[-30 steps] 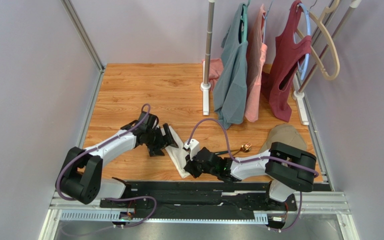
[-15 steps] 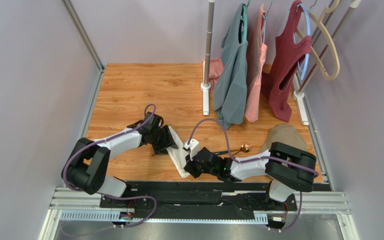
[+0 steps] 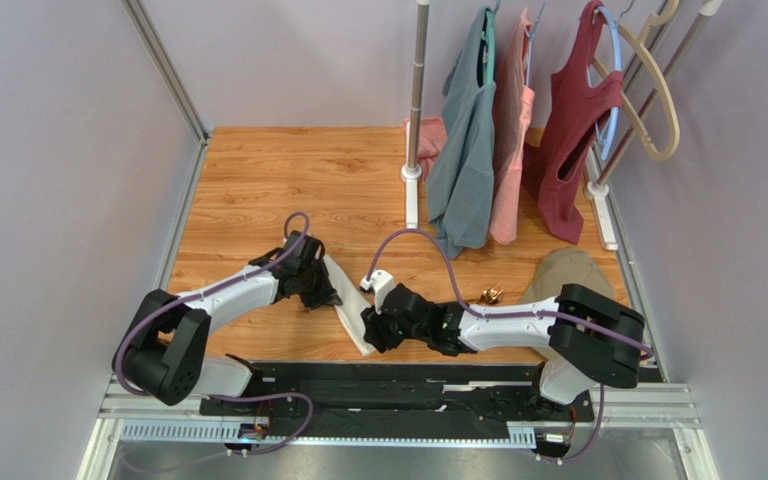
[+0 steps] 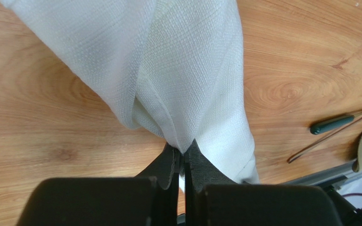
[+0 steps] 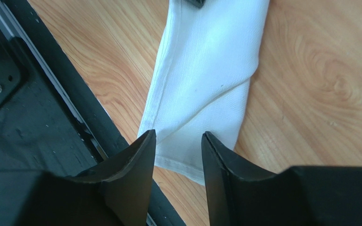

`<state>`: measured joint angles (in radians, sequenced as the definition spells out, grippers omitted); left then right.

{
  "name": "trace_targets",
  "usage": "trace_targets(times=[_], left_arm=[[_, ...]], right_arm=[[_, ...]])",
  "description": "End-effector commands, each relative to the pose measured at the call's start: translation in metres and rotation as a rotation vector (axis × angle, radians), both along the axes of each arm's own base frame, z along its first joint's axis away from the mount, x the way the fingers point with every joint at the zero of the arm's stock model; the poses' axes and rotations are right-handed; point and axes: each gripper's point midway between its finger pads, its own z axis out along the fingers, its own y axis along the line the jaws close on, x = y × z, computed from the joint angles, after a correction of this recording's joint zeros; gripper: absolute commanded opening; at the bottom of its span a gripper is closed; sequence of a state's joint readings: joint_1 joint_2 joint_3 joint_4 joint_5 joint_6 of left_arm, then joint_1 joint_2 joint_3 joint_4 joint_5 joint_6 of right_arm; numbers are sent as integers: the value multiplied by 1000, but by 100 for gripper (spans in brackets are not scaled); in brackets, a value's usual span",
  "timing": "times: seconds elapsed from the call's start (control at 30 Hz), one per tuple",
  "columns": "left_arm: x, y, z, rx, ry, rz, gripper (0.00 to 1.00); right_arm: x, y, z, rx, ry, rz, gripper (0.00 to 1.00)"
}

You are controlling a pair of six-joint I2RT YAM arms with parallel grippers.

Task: Fold the napkin into a case and place the utensils inside
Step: Turn over the smaller rectangle-folded napkin at the center of the board.

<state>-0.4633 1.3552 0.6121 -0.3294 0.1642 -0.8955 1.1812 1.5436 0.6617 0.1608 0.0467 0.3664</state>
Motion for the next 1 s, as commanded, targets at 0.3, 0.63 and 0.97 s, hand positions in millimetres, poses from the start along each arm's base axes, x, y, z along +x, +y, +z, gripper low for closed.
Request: trace_targets(times=[0.3,0.63,0.97], left_arm=[[1,66,54,386,-27,-69,0],[24,148,111,1016,192,-262,0],[110,182,143,1716,270,-291,0]], right_arm=[[53,-3,76,65,39,-17,52],[53,-16,101,126,39,15,52],[39,-55,105,177,24,-2,52]])
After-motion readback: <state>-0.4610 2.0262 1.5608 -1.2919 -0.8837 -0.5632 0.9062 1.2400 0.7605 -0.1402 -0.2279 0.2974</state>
